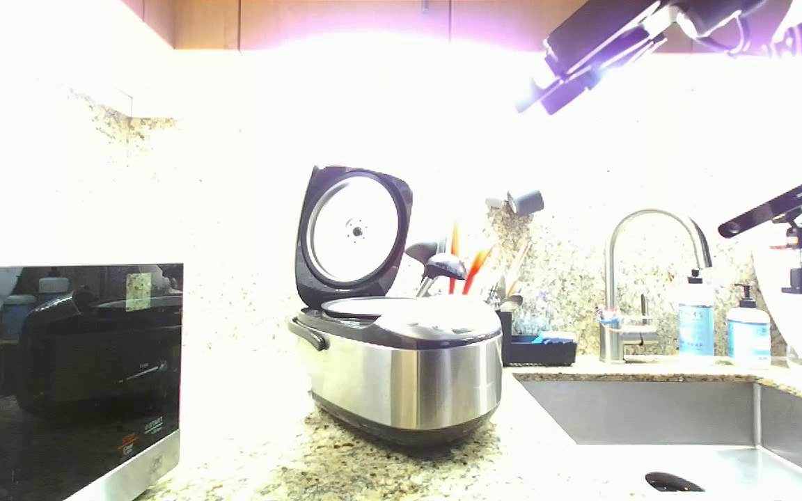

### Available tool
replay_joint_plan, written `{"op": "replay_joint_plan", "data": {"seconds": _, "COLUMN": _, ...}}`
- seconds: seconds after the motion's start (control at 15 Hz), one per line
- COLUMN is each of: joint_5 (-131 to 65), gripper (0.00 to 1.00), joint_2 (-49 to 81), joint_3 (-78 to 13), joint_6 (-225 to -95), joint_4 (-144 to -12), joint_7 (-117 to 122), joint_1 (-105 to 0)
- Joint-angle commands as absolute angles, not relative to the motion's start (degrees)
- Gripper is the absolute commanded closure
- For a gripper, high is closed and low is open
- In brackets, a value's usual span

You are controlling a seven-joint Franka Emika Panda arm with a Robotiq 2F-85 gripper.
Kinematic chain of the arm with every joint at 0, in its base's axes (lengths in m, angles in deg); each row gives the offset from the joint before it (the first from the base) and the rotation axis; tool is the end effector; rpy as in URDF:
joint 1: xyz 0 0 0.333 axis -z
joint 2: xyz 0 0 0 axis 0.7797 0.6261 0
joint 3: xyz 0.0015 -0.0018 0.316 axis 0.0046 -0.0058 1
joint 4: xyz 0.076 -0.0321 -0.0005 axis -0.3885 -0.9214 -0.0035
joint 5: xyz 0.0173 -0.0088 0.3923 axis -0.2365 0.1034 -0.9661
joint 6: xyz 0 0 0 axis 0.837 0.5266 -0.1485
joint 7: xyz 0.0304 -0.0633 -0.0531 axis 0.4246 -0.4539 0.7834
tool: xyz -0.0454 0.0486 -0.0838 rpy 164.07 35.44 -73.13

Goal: Open the lid of the cooker wider

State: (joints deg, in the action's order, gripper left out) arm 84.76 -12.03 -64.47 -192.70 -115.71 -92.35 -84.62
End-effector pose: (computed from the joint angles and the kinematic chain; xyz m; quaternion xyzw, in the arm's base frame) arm 0.4924 0.0222 0.4468 0.8418 0.0607 0.5180 0.1391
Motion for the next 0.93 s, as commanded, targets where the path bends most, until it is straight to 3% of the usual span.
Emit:
{"op": "replay_joint_plan", "data": {"seconds": 0.0, "joint_5": 84.76, "gripper": 0.0, "joint_2": -12.28, "joint_3": -64.5, "joint_6": -192.7, "joint_4": -115.92, "joint_7": -92.67, "joint_1": -84.61}}
{"op": "replay_joint_plan", "data": {"seconds": 0.87, "joint_5": 84.76, "gripper": 0.0, "joint_2": -12.37, "joint_3": -64.51, "joint_6": -192.7, "joint_4": -115.95, "joint_7": -93.2, "joint_1": -84.6}}
